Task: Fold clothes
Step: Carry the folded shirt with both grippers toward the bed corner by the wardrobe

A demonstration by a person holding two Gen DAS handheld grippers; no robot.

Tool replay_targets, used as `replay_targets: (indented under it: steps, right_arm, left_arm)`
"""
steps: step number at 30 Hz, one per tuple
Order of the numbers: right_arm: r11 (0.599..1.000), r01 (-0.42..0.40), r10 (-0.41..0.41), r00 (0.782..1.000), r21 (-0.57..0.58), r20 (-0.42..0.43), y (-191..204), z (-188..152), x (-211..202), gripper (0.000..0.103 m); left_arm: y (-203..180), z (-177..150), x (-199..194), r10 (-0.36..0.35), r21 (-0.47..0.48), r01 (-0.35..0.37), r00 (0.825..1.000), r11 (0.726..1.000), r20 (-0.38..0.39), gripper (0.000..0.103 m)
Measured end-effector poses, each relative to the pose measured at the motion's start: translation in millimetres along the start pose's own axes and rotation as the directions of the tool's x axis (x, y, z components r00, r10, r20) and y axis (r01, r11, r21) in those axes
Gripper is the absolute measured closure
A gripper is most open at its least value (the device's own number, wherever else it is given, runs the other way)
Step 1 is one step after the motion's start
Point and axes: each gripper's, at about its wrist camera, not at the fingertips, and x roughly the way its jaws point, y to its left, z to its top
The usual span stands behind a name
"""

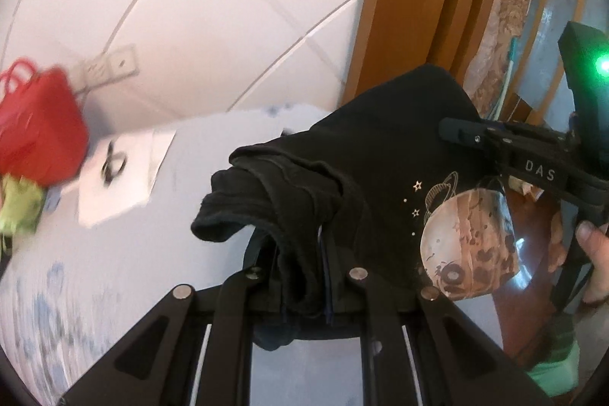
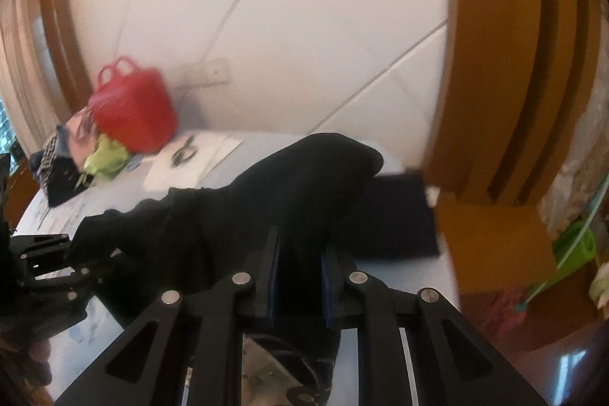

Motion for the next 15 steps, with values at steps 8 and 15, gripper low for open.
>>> replay_targets:
  steps: [8,15]
  right_arm:
    - [0.999,-0.011,0.012,1.000,-0.044,0.024,-91,55,51,0.086]
    - [1.000,-0.030,0.030,0.998,-0.003,-0.059,-152,57,128,0.085]
  left_arm:
    - [-27,66,80,0.034,0.006,-0.034,0.999,0.999,0.013,0.091]
    - [-23,57,165,0.083,-0.026,-0.086,0.991,0.996,-0.104,0.091]
